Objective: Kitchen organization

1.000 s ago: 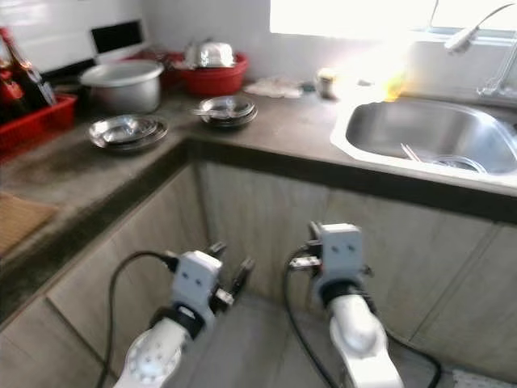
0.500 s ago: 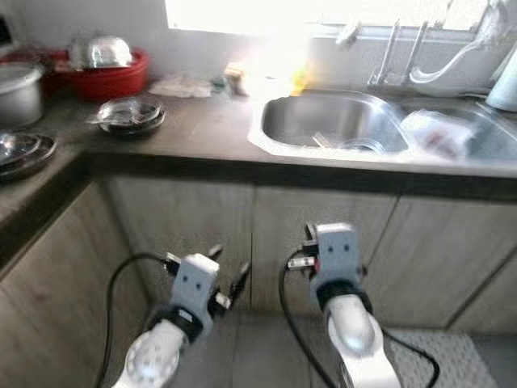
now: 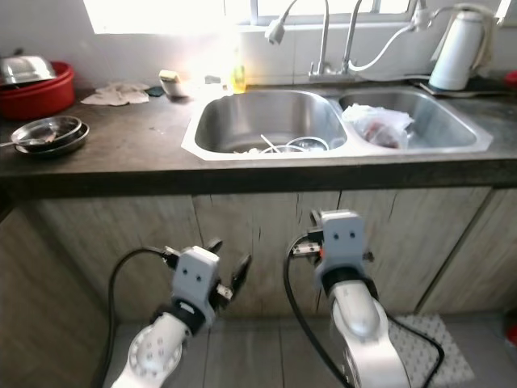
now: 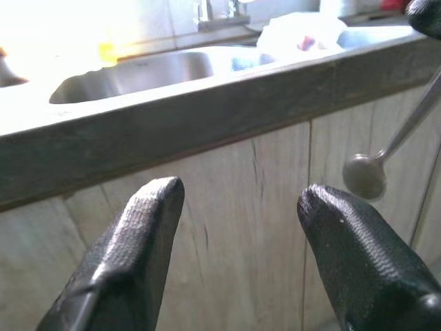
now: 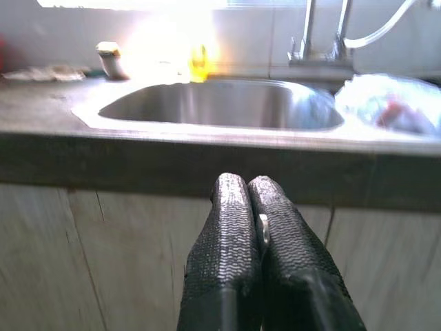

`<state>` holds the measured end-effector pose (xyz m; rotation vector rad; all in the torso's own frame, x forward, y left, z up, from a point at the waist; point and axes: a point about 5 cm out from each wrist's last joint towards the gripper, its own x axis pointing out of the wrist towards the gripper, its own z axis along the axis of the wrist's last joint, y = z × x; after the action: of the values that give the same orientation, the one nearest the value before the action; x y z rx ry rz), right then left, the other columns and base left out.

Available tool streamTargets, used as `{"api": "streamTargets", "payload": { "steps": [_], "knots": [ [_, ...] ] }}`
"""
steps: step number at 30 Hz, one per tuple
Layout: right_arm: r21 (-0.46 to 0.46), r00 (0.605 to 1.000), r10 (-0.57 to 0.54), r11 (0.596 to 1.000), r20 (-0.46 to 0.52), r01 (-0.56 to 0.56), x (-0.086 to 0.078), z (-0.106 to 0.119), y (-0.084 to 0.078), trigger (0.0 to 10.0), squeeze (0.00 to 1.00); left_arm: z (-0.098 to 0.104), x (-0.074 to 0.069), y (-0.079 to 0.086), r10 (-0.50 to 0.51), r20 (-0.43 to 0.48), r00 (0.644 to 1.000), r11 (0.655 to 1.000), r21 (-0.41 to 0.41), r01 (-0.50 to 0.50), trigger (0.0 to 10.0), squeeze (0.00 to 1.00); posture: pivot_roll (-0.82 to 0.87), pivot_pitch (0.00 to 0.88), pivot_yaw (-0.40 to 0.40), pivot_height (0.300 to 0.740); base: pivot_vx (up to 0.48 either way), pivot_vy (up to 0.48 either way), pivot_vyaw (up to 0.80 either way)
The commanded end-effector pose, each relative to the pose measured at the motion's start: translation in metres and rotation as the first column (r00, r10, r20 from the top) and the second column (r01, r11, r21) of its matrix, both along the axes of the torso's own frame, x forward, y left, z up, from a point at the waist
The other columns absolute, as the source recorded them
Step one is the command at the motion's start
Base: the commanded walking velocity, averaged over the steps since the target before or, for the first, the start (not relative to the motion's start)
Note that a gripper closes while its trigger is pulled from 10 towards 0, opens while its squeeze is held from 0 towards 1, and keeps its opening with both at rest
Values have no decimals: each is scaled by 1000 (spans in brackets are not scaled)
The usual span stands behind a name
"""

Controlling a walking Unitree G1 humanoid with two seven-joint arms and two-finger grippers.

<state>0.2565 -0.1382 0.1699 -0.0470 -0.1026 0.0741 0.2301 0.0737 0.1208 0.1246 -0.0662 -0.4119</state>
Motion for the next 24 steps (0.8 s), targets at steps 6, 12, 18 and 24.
{"api": "streamTargets", "payload": {
  "steps": [6,12,18,24],
  "knots": [
    [2,956,-27,1000,293,28,7,69,-5,10000,0,13,10,5,31,59,998,999,10,-32,10000,0,170,0,-23,740,217,0,0],
    [-3,939,-9,1000,343,11,8,81,-1,10000,0,17,12,5,38,72,997,999,5,-39,10000,0,171,0,-25,740,295,0,0],
    [-19,932,19,1000,361,-13,10,88,2,10000,0,18,12,5,41,78,996,999,4,-41,10000,0,174,0,-28,740,333,0,0],
    [-22,915,20,1000,403,-12,13,99,1,10000,0,18,13,6,41,81,996,999,5,-42,10000,0,174,0,-29,740,336,0,0]
  ]
}}
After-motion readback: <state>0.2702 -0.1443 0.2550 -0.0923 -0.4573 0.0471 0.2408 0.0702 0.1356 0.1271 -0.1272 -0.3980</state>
